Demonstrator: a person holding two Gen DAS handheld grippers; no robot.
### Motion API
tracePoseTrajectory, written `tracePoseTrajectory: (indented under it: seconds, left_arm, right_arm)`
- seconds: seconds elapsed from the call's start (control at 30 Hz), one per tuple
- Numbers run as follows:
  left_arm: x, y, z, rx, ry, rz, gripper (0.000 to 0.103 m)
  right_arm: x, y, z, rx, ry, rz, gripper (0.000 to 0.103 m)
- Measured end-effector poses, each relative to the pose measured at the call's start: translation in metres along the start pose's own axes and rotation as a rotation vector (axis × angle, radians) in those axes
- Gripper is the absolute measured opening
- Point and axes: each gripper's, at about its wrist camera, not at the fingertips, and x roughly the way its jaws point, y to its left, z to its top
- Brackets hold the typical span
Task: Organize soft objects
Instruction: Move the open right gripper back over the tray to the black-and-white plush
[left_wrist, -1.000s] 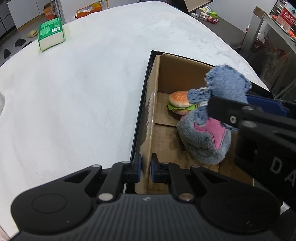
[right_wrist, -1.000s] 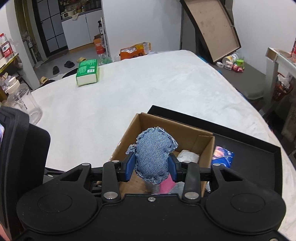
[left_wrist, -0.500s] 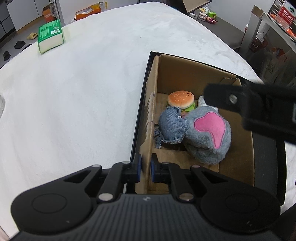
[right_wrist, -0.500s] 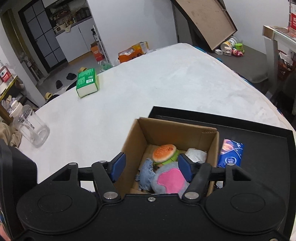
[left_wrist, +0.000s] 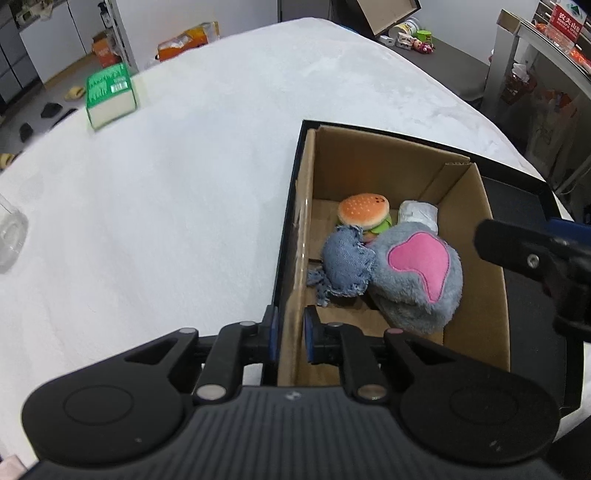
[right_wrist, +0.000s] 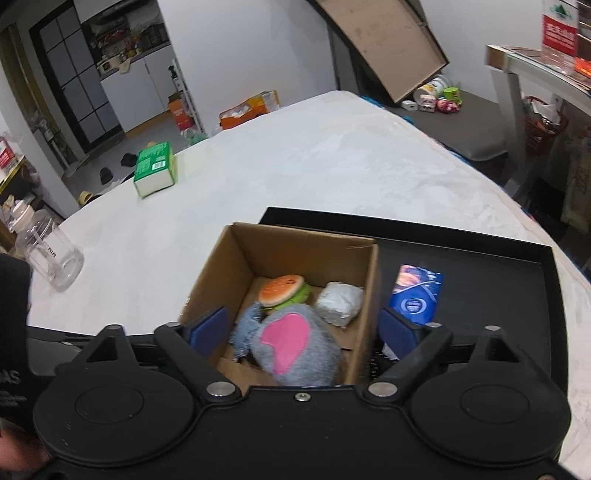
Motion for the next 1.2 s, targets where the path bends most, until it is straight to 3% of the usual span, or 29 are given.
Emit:
tracePoseTrajectory:
  seconds: [0.1, 0.17, 0.23, 0.33, 0.5, 0.77, 0.83, 1.2]
  left_arm:
    - [-0.004, -0.003, 0.003, 0.019, 0.002, 0.014, 0.018]
    - [-0.007, -0.007, 0.006, 0.043, -0.003, 0.024, 0.027]
    - [-0.011, -0.013, 0.008, 0.086, -0.028, 0.042, 0.044]
    - [-0.014, -0.018, 0.013, 0.104, -0.054, 0.050, 0.049]
    - [-0.012, -0.023, 0.015, 0.139, -0.056, 0.097, 0.051]
    - [-0.007, -0.023, 0.011, 0.132, -0.012, 0.095, 0.052]
    - [-0.005, -0.027, 0.009, 0.151, -0.006, 0.106, 0.061]
    - [0.007, -0.048, 0.010, 0.223, 0.034, 0.190, 0.066]
  right_arm:
    - [0.000, -0.009, -0.004, 0.000, -0.009, -0.036, 0.097]
    - [0.001, -0.016, -0.006, 0.011, -0.008, -0.054, 0.098]
    - [0.001, -0.022, -0.009, 0.027, -0.011, -0.052, 0.098]
    - [-0.001, -0.034, -0.013, 0.053, -0.016, -0.039, 0.099]
    - [-0.005, -0.054, -0.020, 0.097, -0.038, -0.046, 0.103]
    - [0.005, -0.092, -0.036, 0.173, -0.025, -0.053, 0.103]
    - [0.008, -0.099, -0.042, 0.184, -0.020, -0.054, 0.103]
    - [0.031, -0.137, -0.058, 0.283, -0.009, 0.039, 0.103]
